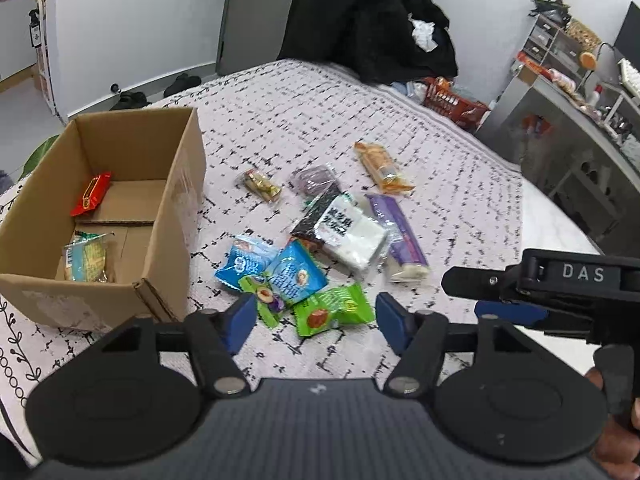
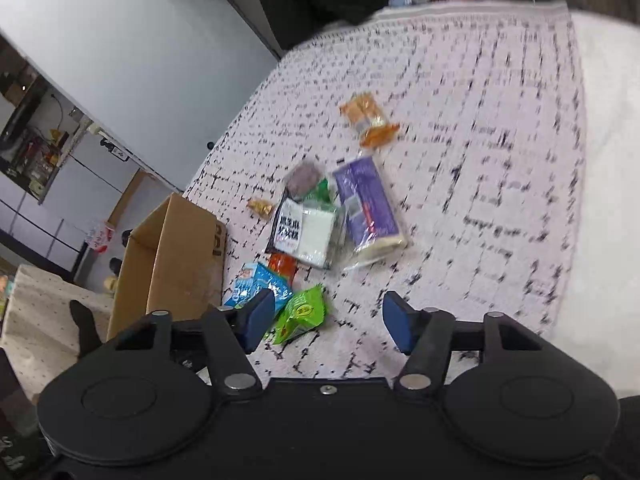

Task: Organize snacks
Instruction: 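Grasp green snack bag with right tool while left tool grasps blue-green bag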

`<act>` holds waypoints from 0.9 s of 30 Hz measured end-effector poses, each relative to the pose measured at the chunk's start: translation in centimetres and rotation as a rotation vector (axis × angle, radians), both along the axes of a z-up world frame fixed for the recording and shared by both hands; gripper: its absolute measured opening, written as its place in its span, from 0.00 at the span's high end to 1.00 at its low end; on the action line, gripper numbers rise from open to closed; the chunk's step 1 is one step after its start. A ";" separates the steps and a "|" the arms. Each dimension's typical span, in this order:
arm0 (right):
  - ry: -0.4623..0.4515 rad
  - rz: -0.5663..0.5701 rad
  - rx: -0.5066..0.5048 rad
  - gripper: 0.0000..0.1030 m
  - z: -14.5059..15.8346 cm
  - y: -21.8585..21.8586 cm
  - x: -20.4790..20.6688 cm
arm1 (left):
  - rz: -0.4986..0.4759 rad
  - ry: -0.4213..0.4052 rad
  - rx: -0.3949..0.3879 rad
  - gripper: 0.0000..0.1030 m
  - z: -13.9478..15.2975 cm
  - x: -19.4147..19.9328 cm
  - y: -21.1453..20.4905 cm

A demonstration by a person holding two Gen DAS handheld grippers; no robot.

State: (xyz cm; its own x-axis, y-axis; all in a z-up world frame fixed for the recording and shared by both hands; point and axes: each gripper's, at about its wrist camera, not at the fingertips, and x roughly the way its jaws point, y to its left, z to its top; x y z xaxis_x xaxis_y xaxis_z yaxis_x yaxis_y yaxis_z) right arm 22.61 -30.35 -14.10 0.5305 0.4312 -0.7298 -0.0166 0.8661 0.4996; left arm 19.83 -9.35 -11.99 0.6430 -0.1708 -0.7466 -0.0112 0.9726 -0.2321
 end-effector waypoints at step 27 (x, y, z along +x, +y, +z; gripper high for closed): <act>0.182 -0.006 0.152 0.99 -7.2 2.3 4.2 | -0.032 0.026 0.135 0.44 -4.8 4.5 -0.5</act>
State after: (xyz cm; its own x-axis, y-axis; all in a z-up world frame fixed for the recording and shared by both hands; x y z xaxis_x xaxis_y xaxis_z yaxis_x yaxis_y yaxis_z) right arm 26.78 -28.08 -21.26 0.3994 0.5409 -0.7402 0.0905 0.7802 0.6189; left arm 24.31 -9.80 -16.83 0.6190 -0.0873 -0.7805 0.0158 0.9950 -0.0987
